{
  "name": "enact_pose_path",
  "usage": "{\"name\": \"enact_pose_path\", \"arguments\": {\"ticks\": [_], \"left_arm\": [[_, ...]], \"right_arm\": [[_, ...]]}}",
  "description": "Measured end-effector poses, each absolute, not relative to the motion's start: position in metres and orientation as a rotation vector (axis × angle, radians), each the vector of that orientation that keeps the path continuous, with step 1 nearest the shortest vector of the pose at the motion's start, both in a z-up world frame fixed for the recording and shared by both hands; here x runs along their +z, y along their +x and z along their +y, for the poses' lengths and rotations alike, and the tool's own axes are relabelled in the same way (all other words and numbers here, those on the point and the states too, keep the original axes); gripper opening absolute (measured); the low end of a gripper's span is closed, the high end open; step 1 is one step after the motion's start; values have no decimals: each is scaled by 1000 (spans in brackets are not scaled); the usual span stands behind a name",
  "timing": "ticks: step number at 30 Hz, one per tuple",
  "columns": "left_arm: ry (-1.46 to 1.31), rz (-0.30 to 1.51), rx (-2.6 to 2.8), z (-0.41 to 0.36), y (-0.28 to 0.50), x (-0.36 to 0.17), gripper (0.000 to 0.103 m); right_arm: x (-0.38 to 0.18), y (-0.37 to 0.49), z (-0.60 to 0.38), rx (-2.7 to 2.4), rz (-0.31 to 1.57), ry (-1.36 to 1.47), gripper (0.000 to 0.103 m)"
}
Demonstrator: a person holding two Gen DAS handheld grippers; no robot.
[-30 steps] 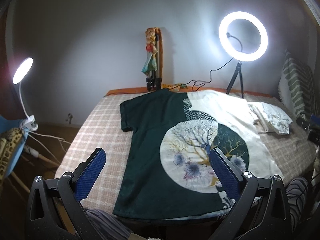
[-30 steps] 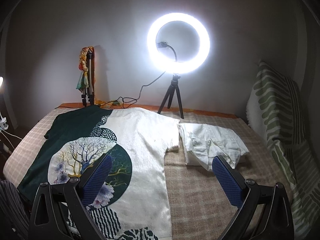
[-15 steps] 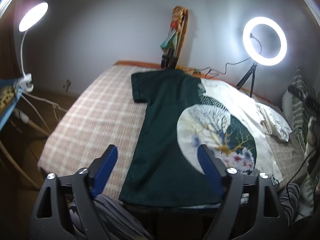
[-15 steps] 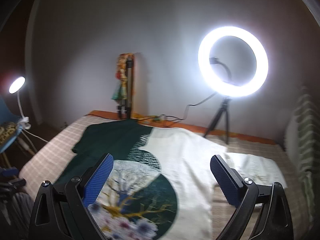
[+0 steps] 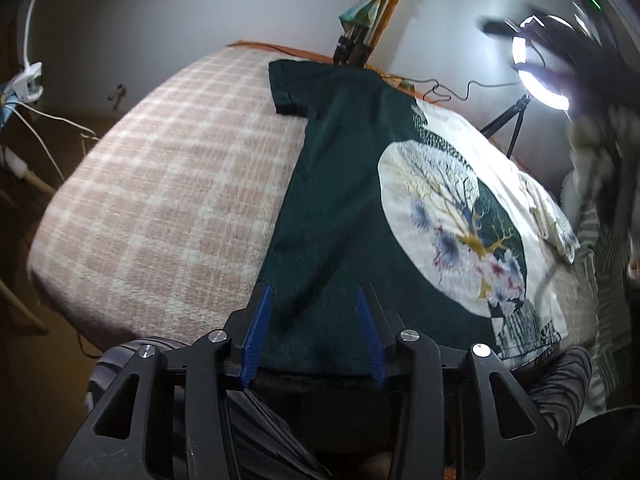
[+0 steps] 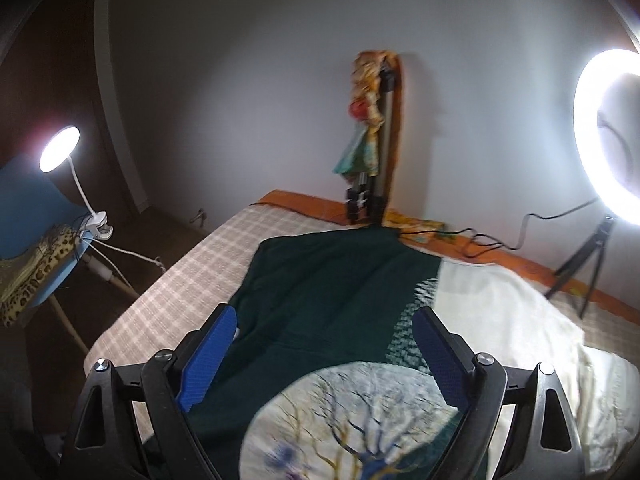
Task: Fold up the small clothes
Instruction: 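Move the left tool down to the hem of the dark green panel, then grasp the green hem corner with the left tool while the right tool grasps the green shoulder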
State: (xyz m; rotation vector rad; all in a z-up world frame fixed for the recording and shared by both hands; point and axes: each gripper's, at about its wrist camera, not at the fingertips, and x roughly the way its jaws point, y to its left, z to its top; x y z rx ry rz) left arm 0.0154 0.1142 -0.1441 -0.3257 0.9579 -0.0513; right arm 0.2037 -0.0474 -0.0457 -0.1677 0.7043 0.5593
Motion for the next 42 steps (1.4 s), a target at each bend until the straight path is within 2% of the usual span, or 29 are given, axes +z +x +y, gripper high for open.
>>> {"name": "enact_pose_path", "arguments": {"ticks": [18,29,42], "left_arm": [[-366,1046,-34,135,35,-175,39],[-386,1027,-62,139,41,-179,39],[-381,1012,-84,139,42,-179,39]], "right_arm": [[-134,345,103,606,1084,-83,85],[-182,373,181,575,1124,-200,85],[-209,393,212,522,1135,-342,85]]}}
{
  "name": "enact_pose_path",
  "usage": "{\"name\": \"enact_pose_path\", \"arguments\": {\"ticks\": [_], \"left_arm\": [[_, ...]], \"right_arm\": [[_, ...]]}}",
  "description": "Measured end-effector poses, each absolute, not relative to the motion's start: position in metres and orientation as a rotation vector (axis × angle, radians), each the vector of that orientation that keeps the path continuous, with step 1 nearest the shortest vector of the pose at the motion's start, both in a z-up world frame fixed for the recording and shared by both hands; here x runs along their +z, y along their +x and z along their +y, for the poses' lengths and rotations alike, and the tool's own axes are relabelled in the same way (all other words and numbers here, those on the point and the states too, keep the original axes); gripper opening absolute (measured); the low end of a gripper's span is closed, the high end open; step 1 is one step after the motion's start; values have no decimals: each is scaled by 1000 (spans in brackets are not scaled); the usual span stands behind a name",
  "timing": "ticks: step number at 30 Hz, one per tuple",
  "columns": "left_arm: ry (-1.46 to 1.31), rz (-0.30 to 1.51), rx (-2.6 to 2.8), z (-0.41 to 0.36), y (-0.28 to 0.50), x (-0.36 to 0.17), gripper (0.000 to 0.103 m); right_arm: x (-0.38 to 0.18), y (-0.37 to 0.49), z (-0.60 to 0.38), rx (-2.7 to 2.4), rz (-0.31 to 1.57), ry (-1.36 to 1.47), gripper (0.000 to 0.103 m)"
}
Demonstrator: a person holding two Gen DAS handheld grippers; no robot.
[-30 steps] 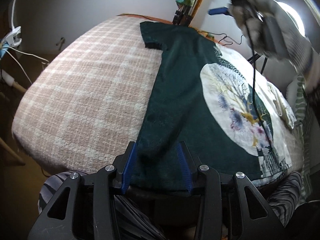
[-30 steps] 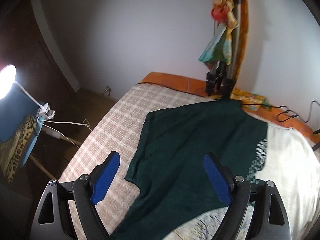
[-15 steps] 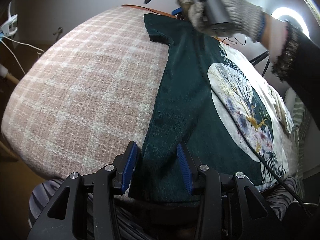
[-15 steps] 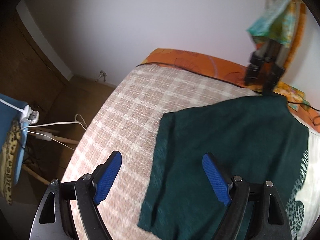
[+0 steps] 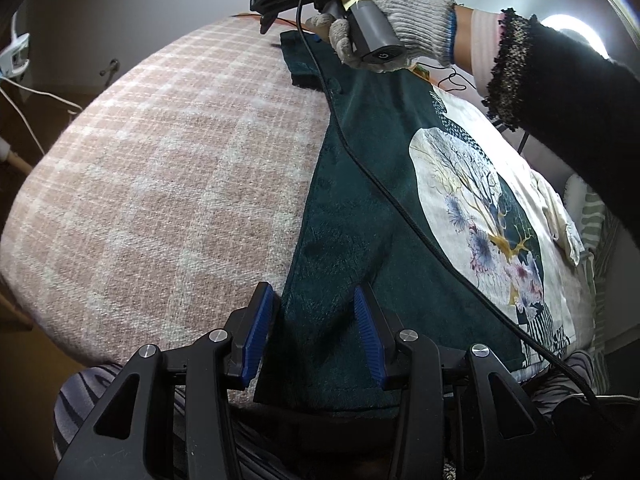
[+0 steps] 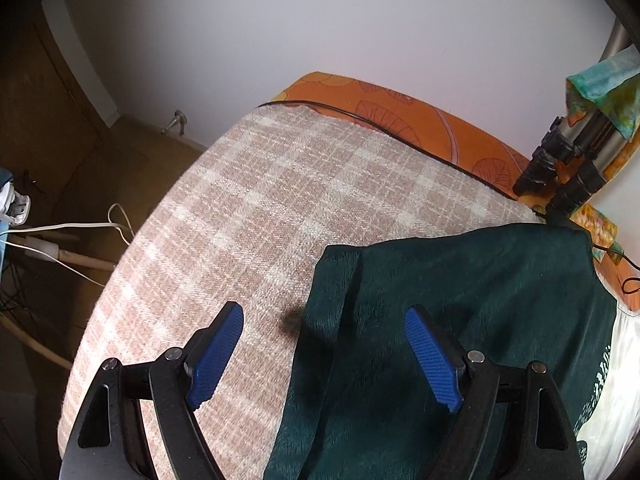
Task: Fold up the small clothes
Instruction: 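Grasp the green hem corner with the left tool while the right tool grasps the green shoulder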
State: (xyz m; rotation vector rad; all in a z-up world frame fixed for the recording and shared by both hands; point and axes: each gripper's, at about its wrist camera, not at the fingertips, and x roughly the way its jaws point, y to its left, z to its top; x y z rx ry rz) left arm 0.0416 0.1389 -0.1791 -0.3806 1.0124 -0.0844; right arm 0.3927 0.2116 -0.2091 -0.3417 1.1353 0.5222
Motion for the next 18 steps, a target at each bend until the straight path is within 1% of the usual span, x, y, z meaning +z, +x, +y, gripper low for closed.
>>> {"name": "enact_pose_path", "arguments": {"ticks": [5,7,9,11,12,13,14,15,16,17,18], "left_arm": [[-364,1012,-102,134,42,-179,37],[-359,1013,-105,133,42,-180,32],[-364,1013,-108,133,42,-180,24],[-370,1018,-119,133,43,-182,20],[-370,1017,-120,133,43,-182,18],[-370,1018,-122,133,44,-182,16],[-372,1020,-127,133,44,-182,12],[-377,1023,-133,132,44,-183,10],[-377,1021,-134,132,44,-183,10],[-378,1022,-135,132,44,-183,7],[-383,1023,-142,132,44,-183,5]], "right_arm": [[-219,400,217,508,1163,-379,84],[-226,401,220,501,1178,-409,75],[-228,402,220,502,1166,-416,75],[-227,404,220,497,1166,-411,72],[-226,404,219,493,1162,-411,66],[-225,405,219,491,1160,-405,58],[-224,406,219,486,1159,-404,53],[-223,407,218,485,1156,-403,41],[-221,408,217,485,1156,-402,31],[-220,409,216,486,1158,-399,27],[-219,411,214,490,1161,-393,18]]}}
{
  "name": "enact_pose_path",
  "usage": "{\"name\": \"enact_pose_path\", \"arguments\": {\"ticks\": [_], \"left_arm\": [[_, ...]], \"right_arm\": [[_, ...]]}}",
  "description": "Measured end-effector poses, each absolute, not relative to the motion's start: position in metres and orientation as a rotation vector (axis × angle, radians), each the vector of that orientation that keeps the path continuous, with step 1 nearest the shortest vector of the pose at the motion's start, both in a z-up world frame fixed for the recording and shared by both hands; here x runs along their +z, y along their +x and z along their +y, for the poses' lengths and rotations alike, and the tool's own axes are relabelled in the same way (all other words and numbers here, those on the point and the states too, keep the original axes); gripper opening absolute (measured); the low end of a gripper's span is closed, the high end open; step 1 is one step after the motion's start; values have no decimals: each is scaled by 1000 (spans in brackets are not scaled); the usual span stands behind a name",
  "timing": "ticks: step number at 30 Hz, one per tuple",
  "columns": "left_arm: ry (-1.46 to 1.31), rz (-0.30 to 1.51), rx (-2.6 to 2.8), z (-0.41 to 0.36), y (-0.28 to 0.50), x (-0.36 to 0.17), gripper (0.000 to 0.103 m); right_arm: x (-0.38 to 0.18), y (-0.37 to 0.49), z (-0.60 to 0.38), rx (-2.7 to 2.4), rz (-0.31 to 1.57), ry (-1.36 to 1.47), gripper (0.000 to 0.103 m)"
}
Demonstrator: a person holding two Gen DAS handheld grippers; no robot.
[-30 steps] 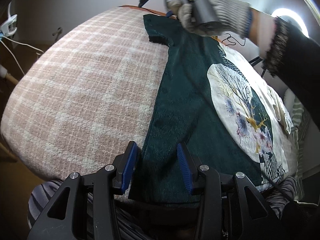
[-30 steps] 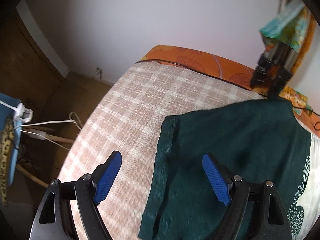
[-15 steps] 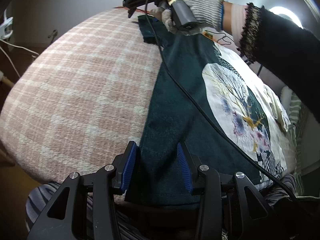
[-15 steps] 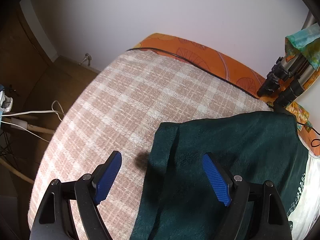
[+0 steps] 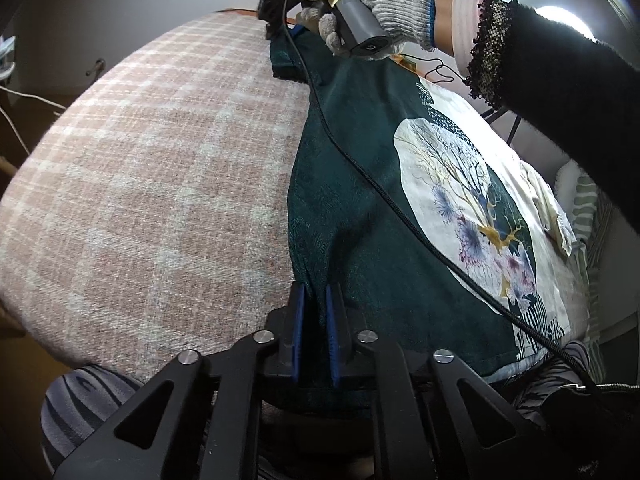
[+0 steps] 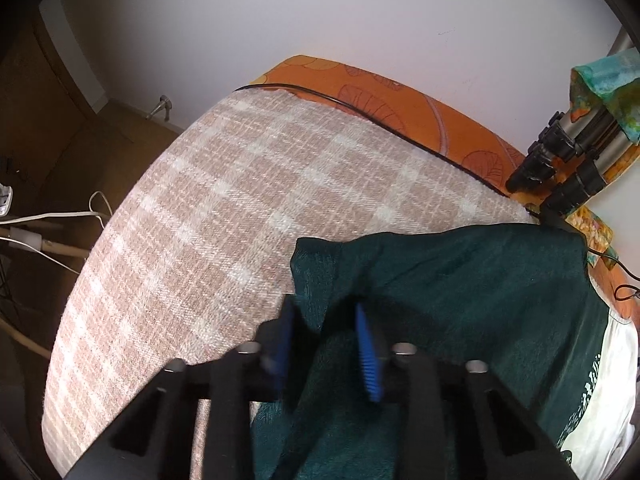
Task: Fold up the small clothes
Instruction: 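Grasp the green hem corner with the left tool while the right tool grasps the green shoulder, then fold the green panel lengthwise over onto the tree print with both tools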
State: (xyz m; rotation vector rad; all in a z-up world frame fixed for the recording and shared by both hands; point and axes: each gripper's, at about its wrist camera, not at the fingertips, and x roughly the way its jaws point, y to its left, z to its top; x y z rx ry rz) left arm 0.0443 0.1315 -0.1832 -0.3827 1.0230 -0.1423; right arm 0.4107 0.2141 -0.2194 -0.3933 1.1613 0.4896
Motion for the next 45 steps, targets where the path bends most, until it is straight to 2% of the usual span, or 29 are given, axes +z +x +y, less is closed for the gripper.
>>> {"name": "enact_pose_path", "arguments": {"ticks": [1,3,6,15,25,35,45], "left_arm": [[-391,1024,-153,131,44,-184,5],[-397,1020,-159,131,44,-183,3],[-404,1005,-170,130,42,-181,2],[-415,946,-195,122,41,-167,2],[-332,916,-300,70,46,-147,2],[-246,966,-419,13,58,-158,2],[-191,983,-497,-22,65,-160,2]], "right_arm": [[-219,413,212,492,1164,-387,10],[-216,415,204,502,1162,-365,3],[-205,416,192,505,1138,-348,0],[-165,412,135,512,1040,-246,0],[-134,420,25,485,989,-142,0],[-161,429,-74,379,1030,-75,0],[-180,445,-78,376,1014,-98,0]]}}
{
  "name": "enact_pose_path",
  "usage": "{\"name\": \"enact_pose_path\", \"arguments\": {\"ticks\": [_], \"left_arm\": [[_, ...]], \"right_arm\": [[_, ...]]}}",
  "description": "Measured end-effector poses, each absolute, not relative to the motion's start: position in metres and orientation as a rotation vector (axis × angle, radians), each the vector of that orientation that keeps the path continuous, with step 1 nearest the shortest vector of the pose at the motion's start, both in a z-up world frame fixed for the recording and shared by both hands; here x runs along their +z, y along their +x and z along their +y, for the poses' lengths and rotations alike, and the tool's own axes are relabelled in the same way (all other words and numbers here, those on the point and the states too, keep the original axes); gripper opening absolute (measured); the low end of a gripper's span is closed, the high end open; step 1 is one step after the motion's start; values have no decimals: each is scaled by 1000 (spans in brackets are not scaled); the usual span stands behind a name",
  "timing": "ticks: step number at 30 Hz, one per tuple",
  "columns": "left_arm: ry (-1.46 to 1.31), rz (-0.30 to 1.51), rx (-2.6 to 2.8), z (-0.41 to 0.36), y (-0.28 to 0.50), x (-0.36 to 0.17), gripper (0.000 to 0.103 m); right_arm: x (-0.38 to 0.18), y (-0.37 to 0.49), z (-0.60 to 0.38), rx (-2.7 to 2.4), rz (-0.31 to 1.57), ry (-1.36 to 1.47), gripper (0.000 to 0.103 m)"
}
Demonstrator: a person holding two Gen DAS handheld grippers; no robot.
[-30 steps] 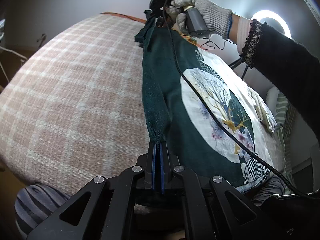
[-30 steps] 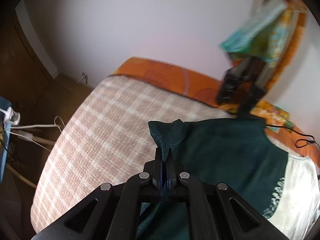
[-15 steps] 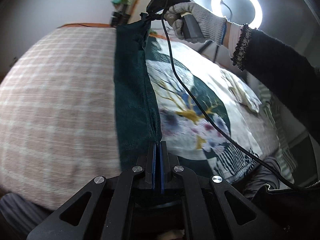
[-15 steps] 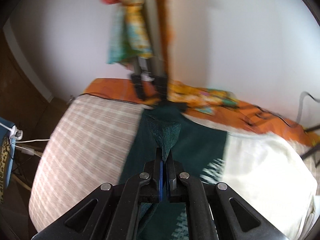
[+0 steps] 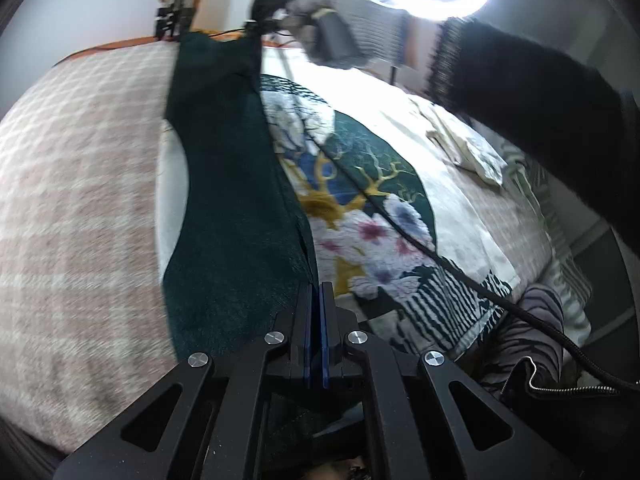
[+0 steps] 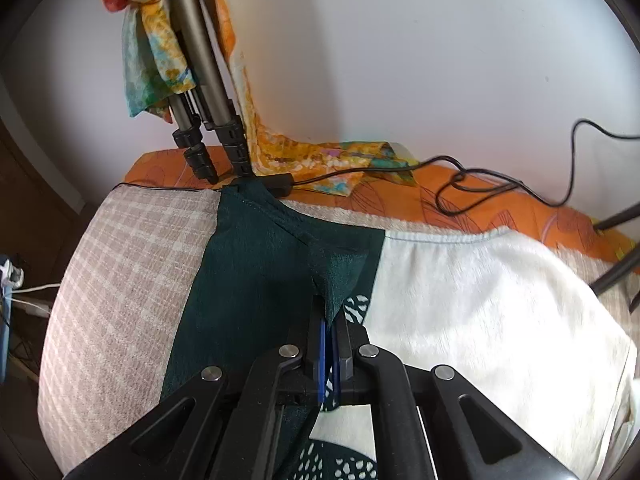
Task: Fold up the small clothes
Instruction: 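Fold the green panel lengthwise over onto the tree print with both tools, then open both tools and release the folded green panel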
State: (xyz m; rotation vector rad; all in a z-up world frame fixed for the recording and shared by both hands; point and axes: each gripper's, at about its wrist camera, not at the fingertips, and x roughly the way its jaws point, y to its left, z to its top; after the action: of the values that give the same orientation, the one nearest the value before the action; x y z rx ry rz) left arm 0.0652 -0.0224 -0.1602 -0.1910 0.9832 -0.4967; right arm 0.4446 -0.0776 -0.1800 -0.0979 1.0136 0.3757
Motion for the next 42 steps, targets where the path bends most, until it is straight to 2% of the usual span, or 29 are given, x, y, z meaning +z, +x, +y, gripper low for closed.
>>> {"name": "enact_pose_path", "arguments": {"ticks": [1,4,5,6,7,8,19,25,33,42], "left_arm": [[-174,985,-509,-27,64,-160,4],[-163,991,-564,-37,59,-160,25],[-158,994,-580,-39,56,-159,37],[-150,994,-588,-39,53,-157,41],[-148,990,-597,-38,50,-155,41],[-154,987,-605,-35,46,-151,41],[-182,924,-436,26,29,-128,41],[-188,913,-388,35,29,-132,41],[-102,1001,-422,13,35,-167,41],[-11,1013,-419,6,31,-173,41]], "right_arm": [[-182,445,-76,371,1008,-114,0],[-188,445,-72,355,1013,-167,2],[-190,445,-72,339,1018,-191,4],[-191,445,-73,318,1017,-218,18],[-191,443,-75,286,1006,-251,31],[-190,440,-79,266,993,-265,34],[-153,390,-128,352,918,-151,33],[-177,357,-97,528,950,-124,31],[-215,340,-55,631,1011,-160,31],[-212,348,-119,445,1058,-208,30]]}}
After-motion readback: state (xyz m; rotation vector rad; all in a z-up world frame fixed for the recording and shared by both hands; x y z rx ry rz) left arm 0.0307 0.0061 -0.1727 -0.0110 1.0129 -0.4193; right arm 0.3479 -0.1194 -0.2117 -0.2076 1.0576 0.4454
